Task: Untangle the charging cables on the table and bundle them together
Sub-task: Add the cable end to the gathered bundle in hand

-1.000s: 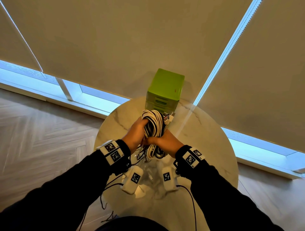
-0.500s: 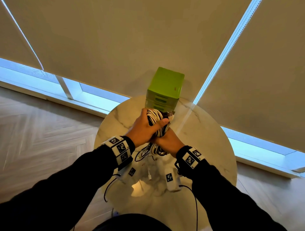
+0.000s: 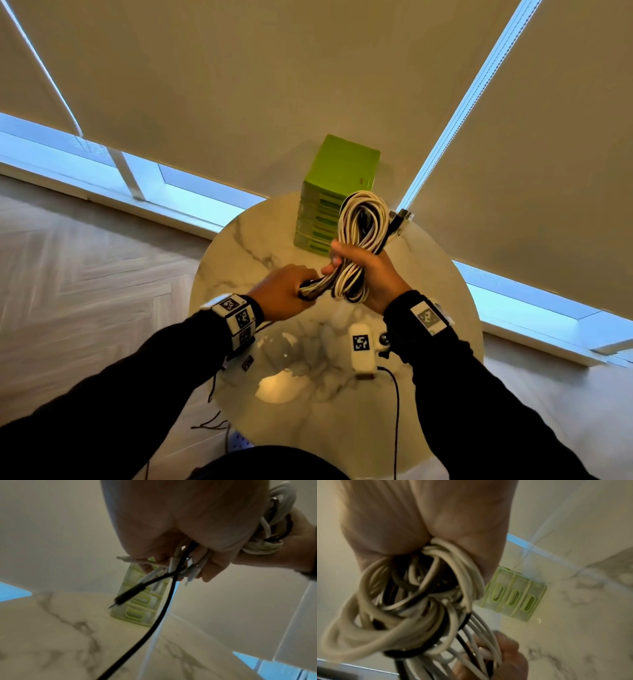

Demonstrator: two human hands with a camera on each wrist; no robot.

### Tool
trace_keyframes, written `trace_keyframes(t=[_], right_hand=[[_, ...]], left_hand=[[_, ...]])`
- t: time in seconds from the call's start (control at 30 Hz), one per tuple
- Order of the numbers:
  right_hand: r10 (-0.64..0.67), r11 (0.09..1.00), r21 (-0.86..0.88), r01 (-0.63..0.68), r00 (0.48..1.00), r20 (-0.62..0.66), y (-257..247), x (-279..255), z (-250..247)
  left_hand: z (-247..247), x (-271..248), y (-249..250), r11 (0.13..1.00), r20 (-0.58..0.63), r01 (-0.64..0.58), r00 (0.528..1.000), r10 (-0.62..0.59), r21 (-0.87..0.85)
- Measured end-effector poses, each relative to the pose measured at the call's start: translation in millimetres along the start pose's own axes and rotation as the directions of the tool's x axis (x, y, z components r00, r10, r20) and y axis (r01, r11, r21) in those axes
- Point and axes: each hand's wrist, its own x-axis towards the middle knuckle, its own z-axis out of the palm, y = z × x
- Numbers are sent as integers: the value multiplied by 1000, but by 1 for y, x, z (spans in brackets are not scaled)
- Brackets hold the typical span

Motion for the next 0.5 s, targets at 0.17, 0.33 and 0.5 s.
trace_keyframes(t=[0.17,0.33,0.5], right_hand=[[-68,991,-124,40,971,-231,-3,10,-14],[-206,956,-281,81,868,-452,8,23,-23],[-248,942,-301,150,914,-321,14,13,2]], left_hand=[[-15,-16,-23,996,-205,77,976,-69,34],[-17,-39,12,924,-173,144,961,-216,-353],[15,-31,49,505,375,484,875,-308,-715]])
